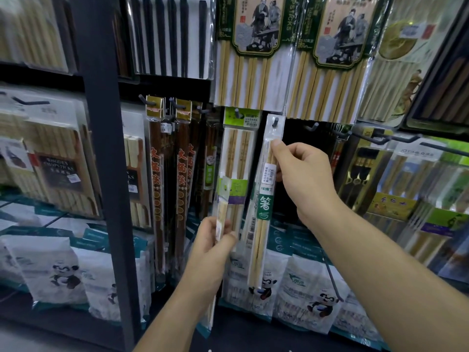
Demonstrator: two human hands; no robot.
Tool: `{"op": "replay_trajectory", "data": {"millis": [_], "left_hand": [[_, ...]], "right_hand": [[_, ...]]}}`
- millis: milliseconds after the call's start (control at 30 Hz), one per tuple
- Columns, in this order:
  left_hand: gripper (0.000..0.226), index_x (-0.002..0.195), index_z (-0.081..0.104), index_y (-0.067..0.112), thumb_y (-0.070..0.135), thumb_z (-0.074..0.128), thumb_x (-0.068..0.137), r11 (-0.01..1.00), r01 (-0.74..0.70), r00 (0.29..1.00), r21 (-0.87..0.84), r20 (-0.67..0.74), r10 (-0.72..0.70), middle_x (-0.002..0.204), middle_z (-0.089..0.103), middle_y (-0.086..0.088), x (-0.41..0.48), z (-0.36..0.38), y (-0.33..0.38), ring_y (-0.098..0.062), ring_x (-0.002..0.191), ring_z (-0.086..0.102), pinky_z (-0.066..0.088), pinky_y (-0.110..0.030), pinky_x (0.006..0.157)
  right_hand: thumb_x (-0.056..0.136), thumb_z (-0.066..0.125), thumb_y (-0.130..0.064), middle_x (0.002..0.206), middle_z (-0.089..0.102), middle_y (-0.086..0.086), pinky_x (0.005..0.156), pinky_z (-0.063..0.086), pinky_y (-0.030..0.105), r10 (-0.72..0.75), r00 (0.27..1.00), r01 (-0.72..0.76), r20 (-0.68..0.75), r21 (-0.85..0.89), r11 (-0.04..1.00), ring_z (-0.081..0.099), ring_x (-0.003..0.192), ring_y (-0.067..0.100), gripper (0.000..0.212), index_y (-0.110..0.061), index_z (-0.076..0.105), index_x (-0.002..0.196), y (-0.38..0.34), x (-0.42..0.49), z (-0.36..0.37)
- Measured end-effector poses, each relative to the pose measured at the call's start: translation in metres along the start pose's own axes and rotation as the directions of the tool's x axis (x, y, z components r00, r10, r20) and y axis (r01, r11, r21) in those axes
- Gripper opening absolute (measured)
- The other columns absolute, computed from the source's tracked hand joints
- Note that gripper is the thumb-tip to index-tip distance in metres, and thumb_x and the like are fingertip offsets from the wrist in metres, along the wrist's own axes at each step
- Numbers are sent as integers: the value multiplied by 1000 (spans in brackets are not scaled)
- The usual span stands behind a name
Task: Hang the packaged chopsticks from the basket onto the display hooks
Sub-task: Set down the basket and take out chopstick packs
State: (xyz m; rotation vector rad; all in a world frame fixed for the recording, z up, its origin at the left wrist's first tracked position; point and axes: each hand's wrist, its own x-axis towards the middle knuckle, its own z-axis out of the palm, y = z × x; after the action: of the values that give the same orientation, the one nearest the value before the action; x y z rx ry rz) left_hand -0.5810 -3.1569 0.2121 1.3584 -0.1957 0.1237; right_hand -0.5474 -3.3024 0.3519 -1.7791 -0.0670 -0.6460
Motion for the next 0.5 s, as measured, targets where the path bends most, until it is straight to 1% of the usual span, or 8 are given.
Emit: {"op": "replay_trajectory", "data": {"millis": [33, 100, 167, 233, 267, 333, 400, 500], "left_hand": [[12, 92, 63, 27, 28, 55, 83, 1000, 8, 1000, -23, -9, -8, 78, 59, 14, 0, -1, 0, -5, 75, 55, 46, -27, 78], [20, 86, 64, 28, 27, 47, 76, 999, 18, 999, -51, -30, -20, 82, 62, 8, 2, -3, 1, -14, 86, 56, 42, -42, 91], [20, 80, 64, 30, 29, 44, 78, 1000, 10, 999, -24, -50, -12, 82, 62, 7, 3, -3, 2, -17, 90, 57, 41, -45, 94], [19, 81, 63, 26, 32, 46, 87, 1000, -18, 998, 15, -54, 19, 81, 62, 2, 2, -1, 2, -13, 88, 59, 44, -39, 89], [20, 85, 63, 23, 31, 48, 96, 999, -32, 999, 18, -43, 33, 85, 64, -4, 1, 0, 2, -15, 89, 61, 48, -37, 87], [21, 94, 66, 20, 22, 50, 107, 998, -60, 998, -12, -15, 60, 95, 68, -14, 1, 3, 4, -20, 91, 65, 56, -33, 83], [19, 98, 70, 23, 18, 53, 106, 993, -111, 994, -36, 7, 111, 97, 72, -7, -2, 6, 12, -16, 92, 68, 56, -26, 81], [17, 97, 73, 29, 21, 59, 102, 983, -183, 982, -11, 55, 183, 87, 71, 11, -9, 14, 24, -4, 85, 66, 52, -17, 78]], "right_hand": [[97, 65, -43, 84, 63, 26, 73, 57, 46, 4, 1000, -4, -5, -11, 1000, 54, 66, 18, 49, 5, 63, 86, 2, -1, -1], [95, 66, -47, 84, 65, 20, 68, 55, 37, 3, 1000, -4, -19, -42, 999, 54, 64, 12, 49, 1, 65, 87, 6, -4, -3], [95, 65, -49, 76, 62, 11, 68, 51, 30, 7, 999, -8, -39, -39, 999, 53, 63, 8, 47, -2, 65, 87, 11, -8, -6], [96, 63, -48, 73, 57, 3, 68, 49, 29, 16, 999, -17, -33, -25, 1000, 51, 62, 8, 47, -2, 64, 87, 15, -13, -8], [97, 62, -47, 72, 56, 2, 65, 48, 26, 15, 1000, -15, -9, -18, 1000, 50, 61, 6, 46, -3, 64, 87, 17, -16, -10], [97, 62, -45, 71, 58, 4, 57, 47, 15, -9, 996, 9, 89, -3, 1000, 51, 59, 3, 40, -7, 67, 85, 19, -23, -10], [96, 63, -43, 78, 66, 9, 56, 45, 11, -52, 977, 61, 208, -37, 997, 55, 62, 1, 31, -16, 70, 83, 18, -31, -8], [98, 64, -35, 82, 67, 12, 59, 48, 18, -133, 948, 151, 288, -42, 988, 56, 64, 7, 23, -20, 70, 82, 13, -36, -6]]}}
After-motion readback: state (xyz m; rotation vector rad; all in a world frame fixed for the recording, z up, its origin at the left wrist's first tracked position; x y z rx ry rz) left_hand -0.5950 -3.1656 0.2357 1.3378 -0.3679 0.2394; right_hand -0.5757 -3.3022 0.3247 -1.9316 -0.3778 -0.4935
